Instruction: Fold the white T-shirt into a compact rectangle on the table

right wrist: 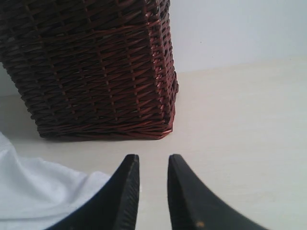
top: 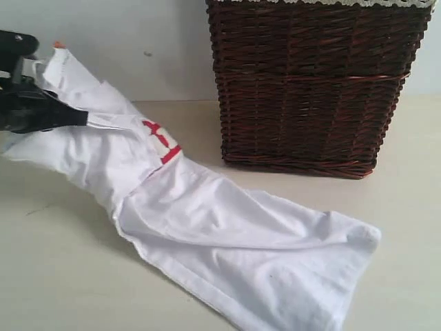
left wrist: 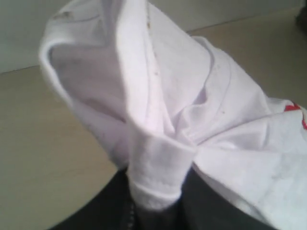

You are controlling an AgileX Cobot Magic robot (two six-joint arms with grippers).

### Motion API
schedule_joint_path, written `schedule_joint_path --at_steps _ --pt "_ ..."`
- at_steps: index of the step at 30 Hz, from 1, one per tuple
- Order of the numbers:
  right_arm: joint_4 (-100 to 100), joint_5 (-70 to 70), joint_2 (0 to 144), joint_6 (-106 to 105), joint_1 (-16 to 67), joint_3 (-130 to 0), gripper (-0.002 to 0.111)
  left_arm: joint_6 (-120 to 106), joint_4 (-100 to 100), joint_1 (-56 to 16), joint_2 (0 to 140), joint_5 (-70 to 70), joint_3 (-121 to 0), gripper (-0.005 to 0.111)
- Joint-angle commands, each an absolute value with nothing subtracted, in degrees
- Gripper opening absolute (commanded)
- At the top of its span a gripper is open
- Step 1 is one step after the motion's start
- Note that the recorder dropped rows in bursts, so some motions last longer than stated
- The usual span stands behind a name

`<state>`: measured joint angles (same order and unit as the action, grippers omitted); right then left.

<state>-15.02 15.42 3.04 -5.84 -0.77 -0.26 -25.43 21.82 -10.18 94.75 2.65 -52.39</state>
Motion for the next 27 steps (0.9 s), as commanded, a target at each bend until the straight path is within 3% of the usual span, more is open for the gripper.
schedule_joint_path --at_steps 1,9,27 --pt "-15.05 15.12 2.73 -5.90 -0.65 0.00 0.022 -25.22 21.84 -4.15 93.98 4.42 -52.79 0.000" --pt "-15.05 15.12 2.73 -5.90 -0.65 0.00 0.022 -25.42 21.71 1.17 92.20 4.42 -52.79 0.000" --pt "-15.05 15.12 2.73 -5.90 -0.65 0.00 0.022 -26.84 20.13 -13.67 84.66 -0.88 -52.79 0.000"
